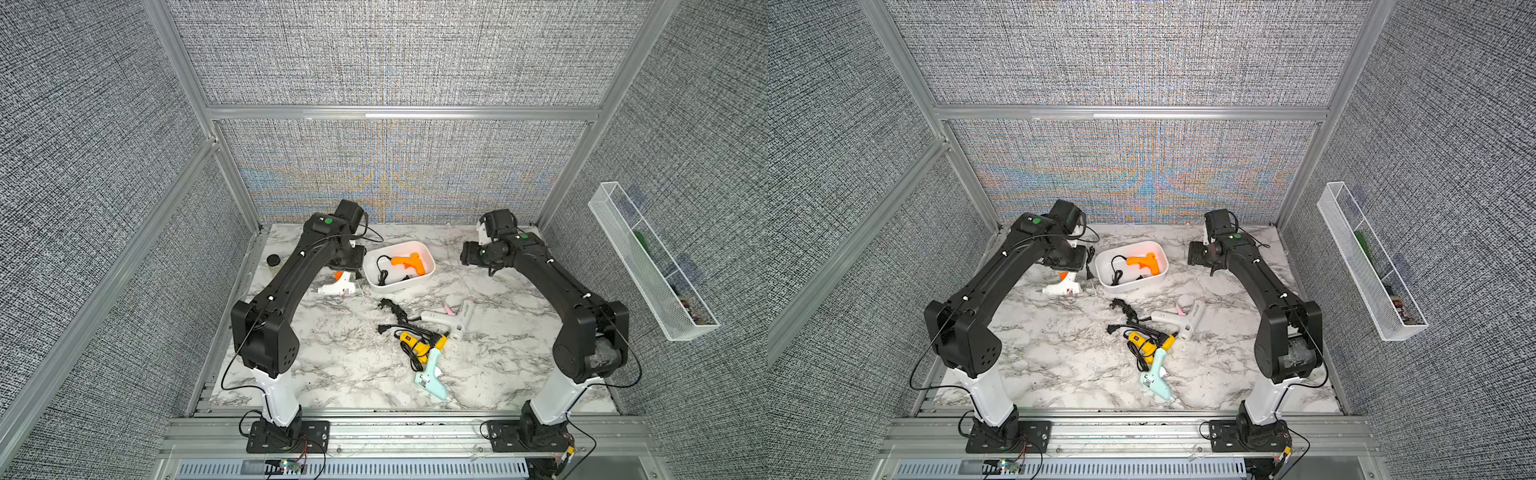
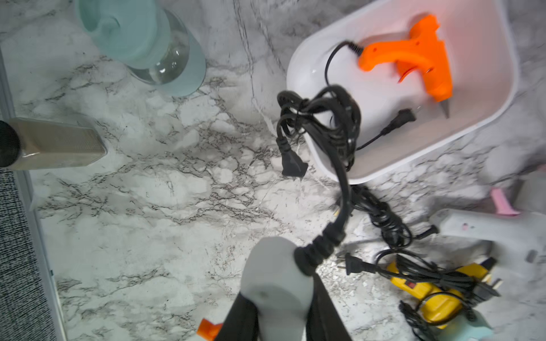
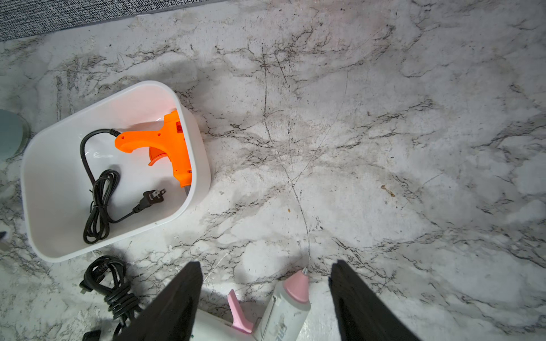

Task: Put the hot melt glue gun into the storage box
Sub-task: Pick up the hot melt adhesive gun from the center of the board, then place the hot melt adhesive gun in the storage box.

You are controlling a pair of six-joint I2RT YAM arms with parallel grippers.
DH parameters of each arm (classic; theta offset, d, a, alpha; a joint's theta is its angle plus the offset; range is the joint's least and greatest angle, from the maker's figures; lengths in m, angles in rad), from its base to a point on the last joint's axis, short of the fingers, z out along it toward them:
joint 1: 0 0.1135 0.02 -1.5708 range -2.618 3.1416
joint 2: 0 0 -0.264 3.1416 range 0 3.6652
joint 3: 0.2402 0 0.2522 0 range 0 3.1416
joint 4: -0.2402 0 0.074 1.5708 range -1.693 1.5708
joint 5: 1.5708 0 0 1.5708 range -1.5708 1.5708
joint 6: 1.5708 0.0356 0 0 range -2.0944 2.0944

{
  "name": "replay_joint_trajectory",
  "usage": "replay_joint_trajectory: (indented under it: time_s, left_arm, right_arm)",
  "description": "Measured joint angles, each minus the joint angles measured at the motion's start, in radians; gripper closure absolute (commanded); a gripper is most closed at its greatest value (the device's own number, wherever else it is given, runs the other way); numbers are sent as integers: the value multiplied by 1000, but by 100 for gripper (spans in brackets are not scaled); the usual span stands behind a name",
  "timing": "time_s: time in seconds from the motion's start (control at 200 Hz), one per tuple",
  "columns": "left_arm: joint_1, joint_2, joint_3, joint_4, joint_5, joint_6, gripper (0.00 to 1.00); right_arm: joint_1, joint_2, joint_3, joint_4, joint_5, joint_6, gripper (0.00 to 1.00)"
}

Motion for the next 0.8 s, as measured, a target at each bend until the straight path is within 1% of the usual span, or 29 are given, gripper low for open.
replay_joint_trajectory:
  time_s: [0.165, 0.28, 0.355, 0.475, 0.581, 0.691, 0.801]
  left_arm:
    - [-5, 11, 110, 35, 108, -126, 100]
    - [-28, 23, 152, 96, 151, -259, 100]
    - [-45, 31, 153, 151, 167, -358, 100]
    - [-68, 66, 137, 247, 166, -542, 100]
    - [-85, 135, 155, 303, 142, -709, 100]
    - [-112, 222, 230, 316, 84, -875, 100]
    - [-148, 287, 336, 311, 25, -994, 100]
  right_arm:
    - [0, -23, -10, -5, 3, 0, 26]
    - [-1, -44, -27, -6, 3, 0, 26]
    - [-1, -49, -35, -8, 3, 1, 26]
    - [-1, -59, -43, -9, 3, 5, 26]
    - [-1, -69, -46, -10, 3, 7, 26]
    - [-2, -82, -52, -11, 3, 6, 26]
    - [-5, -97, -67, -13, 3, 6, 26]
